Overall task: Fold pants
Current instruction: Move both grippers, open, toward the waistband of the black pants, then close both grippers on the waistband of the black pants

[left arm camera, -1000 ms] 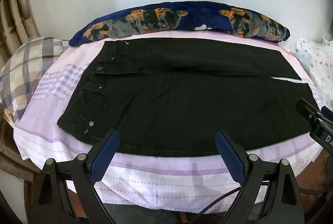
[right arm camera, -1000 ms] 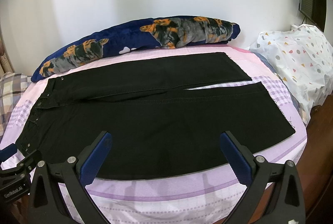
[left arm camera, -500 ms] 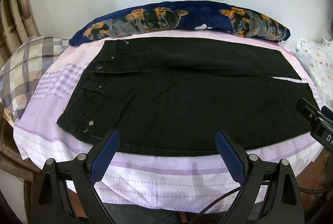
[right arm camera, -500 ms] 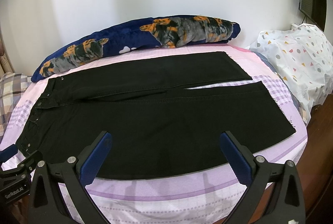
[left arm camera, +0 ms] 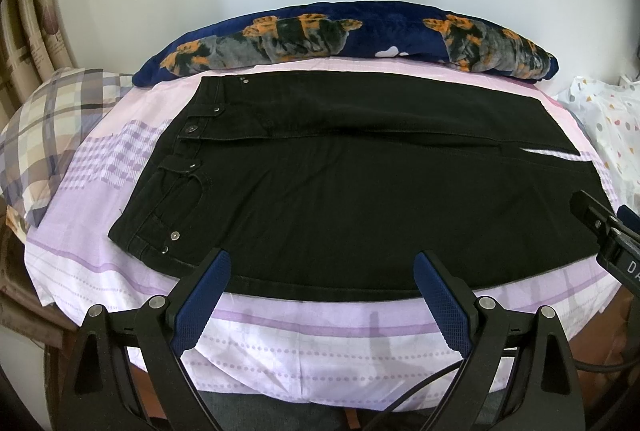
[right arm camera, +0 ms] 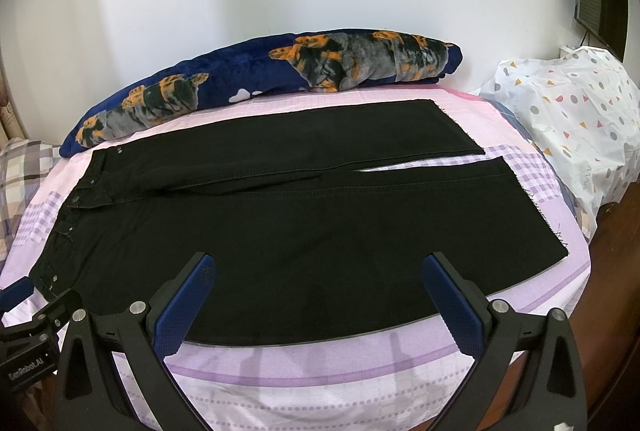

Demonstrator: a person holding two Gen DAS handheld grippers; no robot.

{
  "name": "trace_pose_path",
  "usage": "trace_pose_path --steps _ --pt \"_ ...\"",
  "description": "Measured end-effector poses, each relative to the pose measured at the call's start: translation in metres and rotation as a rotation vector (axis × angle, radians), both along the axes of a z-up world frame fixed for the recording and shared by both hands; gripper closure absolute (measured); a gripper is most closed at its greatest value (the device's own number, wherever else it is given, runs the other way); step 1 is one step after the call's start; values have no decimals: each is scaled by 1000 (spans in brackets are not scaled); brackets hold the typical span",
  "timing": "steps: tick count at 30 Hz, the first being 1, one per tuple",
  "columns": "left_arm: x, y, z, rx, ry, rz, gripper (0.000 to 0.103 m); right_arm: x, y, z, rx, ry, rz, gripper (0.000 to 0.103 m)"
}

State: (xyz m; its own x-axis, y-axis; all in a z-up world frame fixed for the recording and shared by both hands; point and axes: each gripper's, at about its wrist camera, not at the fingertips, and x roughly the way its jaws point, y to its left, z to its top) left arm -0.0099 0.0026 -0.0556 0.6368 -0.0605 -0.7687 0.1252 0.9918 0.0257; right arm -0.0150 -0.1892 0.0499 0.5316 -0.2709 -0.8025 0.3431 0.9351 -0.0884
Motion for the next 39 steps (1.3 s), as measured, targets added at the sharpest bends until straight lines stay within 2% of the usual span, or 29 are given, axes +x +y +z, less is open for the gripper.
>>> trace_pose_path --steps 11,17,20,24,28,30,32,34,37,39 --pt "1 2 -11 -19 21 4 10 0 1 -2 -1 -1 2 0" --pt "24 21 -6 -69 49 3 10 9 1 -11 50 14 32 0" --pt "39 38 0 -84 27 9 10 22 6 -15 41 31 69 0" --pt "74 71 10 -113 9 23 10 51 14 -16 38 40 127 0" --pt "117 112 18 -174 15 48 13 86 19 -16 90 30 155 0" --pt "141 132 20 -202 21 60 18 105 19 -16 120 22 164 0" --pt "165 151 20 -231 34 58 29 123 20 -18 159 23 172 0" --pt "188 169 19 -275 48 54 34 139 22 -20 187 24 179 0" --pt "227 194 14 -374 85 43 41 164 26 -27 190 40 192 0" --pt "254 209 7 -447 114 39 42 180 28 -34 184 60 191 0"
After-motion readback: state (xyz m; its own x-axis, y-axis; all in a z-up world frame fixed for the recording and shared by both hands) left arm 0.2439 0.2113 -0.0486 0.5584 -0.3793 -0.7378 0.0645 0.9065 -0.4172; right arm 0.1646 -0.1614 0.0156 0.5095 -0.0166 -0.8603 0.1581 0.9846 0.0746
